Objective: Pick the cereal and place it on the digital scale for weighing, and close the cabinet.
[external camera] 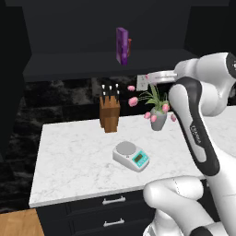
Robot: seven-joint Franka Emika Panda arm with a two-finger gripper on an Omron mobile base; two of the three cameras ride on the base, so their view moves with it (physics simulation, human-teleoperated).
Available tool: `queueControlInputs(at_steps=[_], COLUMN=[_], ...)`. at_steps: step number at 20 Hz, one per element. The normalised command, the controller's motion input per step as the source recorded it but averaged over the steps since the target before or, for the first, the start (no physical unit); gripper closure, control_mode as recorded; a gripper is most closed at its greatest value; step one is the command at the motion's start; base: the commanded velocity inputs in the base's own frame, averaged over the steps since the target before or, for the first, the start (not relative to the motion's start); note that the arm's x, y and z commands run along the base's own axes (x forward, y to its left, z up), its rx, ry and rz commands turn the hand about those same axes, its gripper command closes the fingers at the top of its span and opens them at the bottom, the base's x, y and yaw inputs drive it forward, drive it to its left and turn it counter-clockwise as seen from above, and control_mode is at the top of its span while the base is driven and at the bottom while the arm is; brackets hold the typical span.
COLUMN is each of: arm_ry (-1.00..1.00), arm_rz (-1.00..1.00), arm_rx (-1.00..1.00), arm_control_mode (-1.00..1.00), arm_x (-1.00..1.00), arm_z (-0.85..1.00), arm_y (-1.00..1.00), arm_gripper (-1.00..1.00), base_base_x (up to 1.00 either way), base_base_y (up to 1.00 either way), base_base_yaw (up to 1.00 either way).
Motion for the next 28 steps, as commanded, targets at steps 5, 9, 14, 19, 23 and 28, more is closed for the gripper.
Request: queueControlInputs(at_steps=[5,9,14,19,23,28], arm_ry=[-0.16,-0.1,-0.09,-0.11,-0.17,0.01], arm_rz=[-0.12,-0.09,-0.11,-0.17,-0.11,-0.05], arm_rx=[-0.08,-0.03,-0.04,-0.01,0.0,0.01], arm_control_mode=[-1.0,-1.0,-1.0,-1.0,-1.0,-1.0], arm_x=[-0.01,0.0,0.03,0.14,0.12,0.15], arm_z=[0.52,0.49,0.25,0.16,0.18,0.1], arm_y=[0.5,0.28,0.21,0.02,0.0,-0.06], arm_gripper=[-1.0,-1.0,-1.0,-1.0,-1.0,-1.0], base_base_x=[0.0,0.0,0.0,0.0,0.0,0.0], base_base_y=[0.0,0.0,0.0,0.0,0.0,0.0], base_base_yaw=[0.0,0.0,0.0,0.0,0.0,0.0])
